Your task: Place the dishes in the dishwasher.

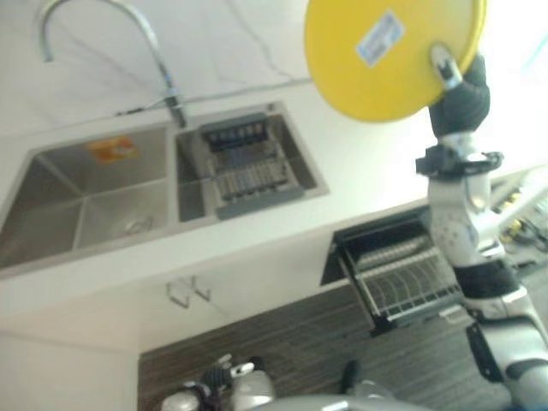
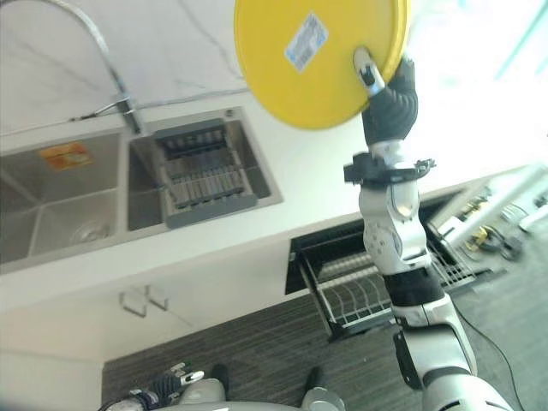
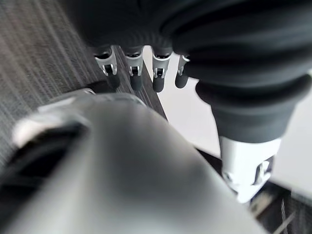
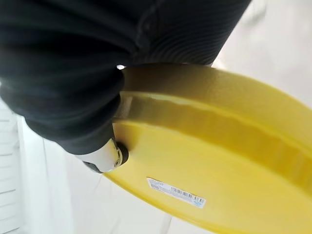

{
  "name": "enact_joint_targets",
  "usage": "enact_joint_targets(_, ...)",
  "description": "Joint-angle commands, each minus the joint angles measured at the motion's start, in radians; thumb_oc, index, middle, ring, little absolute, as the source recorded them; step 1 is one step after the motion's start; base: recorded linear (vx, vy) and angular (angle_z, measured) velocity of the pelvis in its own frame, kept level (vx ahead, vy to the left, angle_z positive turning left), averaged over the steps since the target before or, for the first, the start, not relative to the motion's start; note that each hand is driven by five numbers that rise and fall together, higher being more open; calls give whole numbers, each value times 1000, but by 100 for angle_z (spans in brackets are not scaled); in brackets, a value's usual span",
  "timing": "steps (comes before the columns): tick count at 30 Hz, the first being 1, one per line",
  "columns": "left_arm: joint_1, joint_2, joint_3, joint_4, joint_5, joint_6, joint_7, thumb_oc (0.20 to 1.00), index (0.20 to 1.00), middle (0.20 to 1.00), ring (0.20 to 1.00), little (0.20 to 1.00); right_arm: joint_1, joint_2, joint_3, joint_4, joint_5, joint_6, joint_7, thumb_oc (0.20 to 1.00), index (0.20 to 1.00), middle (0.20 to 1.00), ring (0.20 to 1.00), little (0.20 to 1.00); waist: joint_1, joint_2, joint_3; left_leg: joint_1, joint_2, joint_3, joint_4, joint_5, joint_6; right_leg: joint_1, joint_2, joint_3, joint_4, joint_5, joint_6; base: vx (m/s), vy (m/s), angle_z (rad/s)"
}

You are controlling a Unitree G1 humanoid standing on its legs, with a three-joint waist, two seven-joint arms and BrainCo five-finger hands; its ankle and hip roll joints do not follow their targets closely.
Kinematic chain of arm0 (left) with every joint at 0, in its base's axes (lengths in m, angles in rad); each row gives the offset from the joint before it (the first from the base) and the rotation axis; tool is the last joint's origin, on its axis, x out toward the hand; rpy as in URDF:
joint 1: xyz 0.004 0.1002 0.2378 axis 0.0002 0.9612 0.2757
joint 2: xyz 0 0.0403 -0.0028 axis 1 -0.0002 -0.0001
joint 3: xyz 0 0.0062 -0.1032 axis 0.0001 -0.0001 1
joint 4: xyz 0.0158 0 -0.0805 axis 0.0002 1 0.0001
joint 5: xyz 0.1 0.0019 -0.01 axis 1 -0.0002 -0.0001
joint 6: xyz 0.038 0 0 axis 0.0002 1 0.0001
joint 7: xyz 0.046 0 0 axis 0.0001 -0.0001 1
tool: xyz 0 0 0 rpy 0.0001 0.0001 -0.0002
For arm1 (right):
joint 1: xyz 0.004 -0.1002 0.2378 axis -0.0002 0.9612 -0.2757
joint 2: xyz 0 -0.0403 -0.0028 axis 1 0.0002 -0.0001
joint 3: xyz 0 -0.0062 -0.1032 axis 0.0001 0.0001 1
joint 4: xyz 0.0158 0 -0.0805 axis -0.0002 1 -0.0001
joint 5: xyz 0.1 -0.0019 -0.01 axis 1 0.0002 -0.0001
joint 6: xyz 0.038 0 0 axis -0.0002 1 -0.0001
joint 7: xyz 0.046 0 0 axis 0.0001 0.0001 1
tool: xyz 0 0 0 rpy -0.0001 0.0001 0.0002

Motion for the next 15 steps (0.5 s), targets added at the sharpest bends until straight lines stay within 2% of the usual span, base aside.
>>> enact_joint_targets(1, -50, 11, -47, 50, 36, -23, 11, 1000, 1000, 1000, 1000, 1000, -102, 1, -105, -65, 99, -41, 23, 200, 200, 200, 200, 200, 5, -11, -7, -14, 25, 36, 17, -36, -2, 51, -49, 22, 54, -127, 49, -9, -49, -67)
enact_joint_targets(2, -64, 3, -63, 63, 48, -22, 12, 1000, 1000, 1000, 1000, 1000, -54, 4, -131, -96, 106, -52, 28, 200, 200, 200, 200, 200, -28, -14, -8, 10, 28, 59, 17, -50, -1, 53, -47, 43, 55, -128, 52, -8, -52, -83)
enact_joint_targets(5, -80, -10, -85, 80, 63, -34, 7, 1000, 1000, 1000, 1000, 1000, 16, 7, -164, -144, 109, -50, 41, 200, 200, 200, 200, 200, -74, -17, -10, 37, 31, 99, 27, -71, 6, 48, -48, 70, 69, -130, 53, -29, -36, -65)
enact_joint_targets(6, -80, -17, -95, 85, 58, -42, 10, 1000, 1000, 1000, 1000, 1000, 62, 1, -185, -167, 78, -52, 18, 200, 200, 200, 200, 200, -99, -17, -9, 47, 35, 119, 35, -81, 11, 43, -49, 81, 85, -135, 50, -35, -7, -54)
enact_joint_targets(11, -65, -30, -103, 87, 78, -55, 22, 1000, 1000, 1000, 1000, 1000, 191, 6, -245, -178, 172, -25, 63, 200, 200, 200, 200, 200, -140, -19, -12, 66, 36, 153, 39, -96, 18, 39, -49, 101, 103, -143, 51, -16, -15, -37)
enact_joint_targets(15, -56, -34, -103, 85, 81, -60, 25, 1000, 1000, 1000, 1000, 1000, 284, 11, -265, -164, 177, -6, 87, 200, 200, 200, 200, 200, -159, -20, -13, 73, 32, 162, 42, -104, 23, 37, -50, 110, 106, -144, 50, -6, -21, -8)
